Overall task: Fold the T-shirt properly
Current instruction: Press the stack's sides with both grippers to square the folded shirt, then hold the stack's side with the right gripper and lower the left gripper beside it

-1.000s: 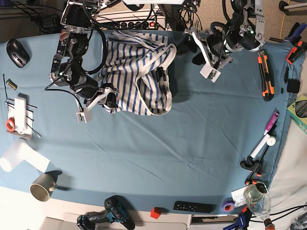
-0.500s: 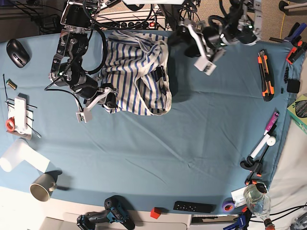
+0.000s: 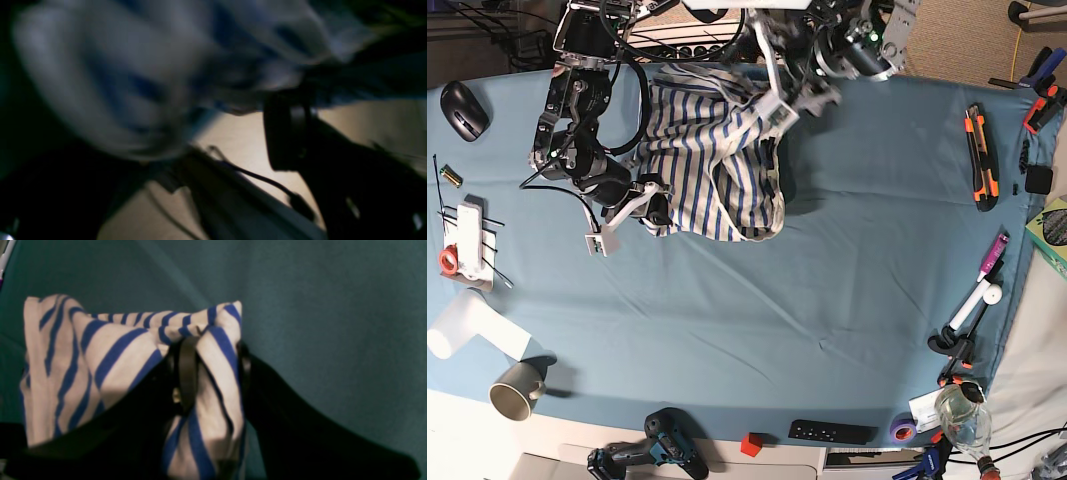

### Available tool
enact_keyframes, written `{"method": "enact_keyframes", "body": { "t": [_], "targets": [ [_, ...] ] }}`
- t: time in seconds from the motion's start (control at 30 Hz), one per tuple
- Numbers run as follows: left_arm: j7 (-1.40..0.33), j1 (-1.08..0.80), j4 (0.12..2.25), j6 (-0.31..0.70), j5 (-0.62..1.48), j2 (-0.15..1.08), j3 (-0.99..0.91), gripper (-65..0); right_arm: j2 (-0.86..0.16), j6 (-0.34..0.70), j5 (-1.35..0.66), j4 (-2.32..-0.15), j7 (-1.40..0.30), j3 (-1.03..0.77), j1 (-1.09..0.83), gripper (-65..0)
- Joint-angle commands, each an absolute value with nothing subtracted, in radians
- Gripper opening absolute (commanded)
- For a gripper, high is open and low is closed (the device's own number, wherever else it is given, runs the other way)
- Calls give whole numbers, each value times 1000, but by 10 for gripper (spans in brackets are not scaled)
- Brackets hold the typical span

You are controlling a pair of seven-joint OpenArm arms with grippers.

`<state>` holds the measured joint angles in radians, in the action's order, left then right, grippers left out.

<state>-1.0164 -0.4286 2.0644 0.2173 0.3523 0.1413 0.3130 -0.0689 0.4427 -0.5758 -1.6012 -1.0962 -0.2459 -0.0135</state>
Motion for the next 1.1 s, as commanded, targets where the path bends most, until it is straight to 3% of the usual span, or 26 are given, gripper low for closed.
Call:
{"method": "enact_keyframes", "body": {
  "t": [0.0, 0.3, 0.73, 0.87, 0.93, 1.0, 1.07],
  "targets": [
    [-1004, -429, 2084, 213, 337, 139, 316, -160, -78, 448, -579, -1615, -1084, -250, 2, -546],
    [-1031, -441, 2083, 203, 327, 164, 316, -160, -78, 448, -579, -1615, -1085, -250, 2, -546],
    [-934, -429, 2030, 207, 352, 163, 317, -182, -78, 448, -579, -1615, -1085, -250, 2, -546],
    [-918, -428, 2030, 207, 352, 163, 317, -340, -78, 448, -580, -1615, -1085, -250, 2, -546],
    [-918, -418, 2030, 207, 352, 163, 317, -479, -78, 448, -579, -1615, -1085, -250, 2, -567],
    [-918, -402, 2030, 207, 351, 163, 317, -650, -78, 448, -579, -1615, -1086, -250, 2, -643],
    [-918, -389, 2030, 210, 350, 163, 317, -650, -78, 448, -580, -1615, -1092, -250, 2, -650]
  ]
}}
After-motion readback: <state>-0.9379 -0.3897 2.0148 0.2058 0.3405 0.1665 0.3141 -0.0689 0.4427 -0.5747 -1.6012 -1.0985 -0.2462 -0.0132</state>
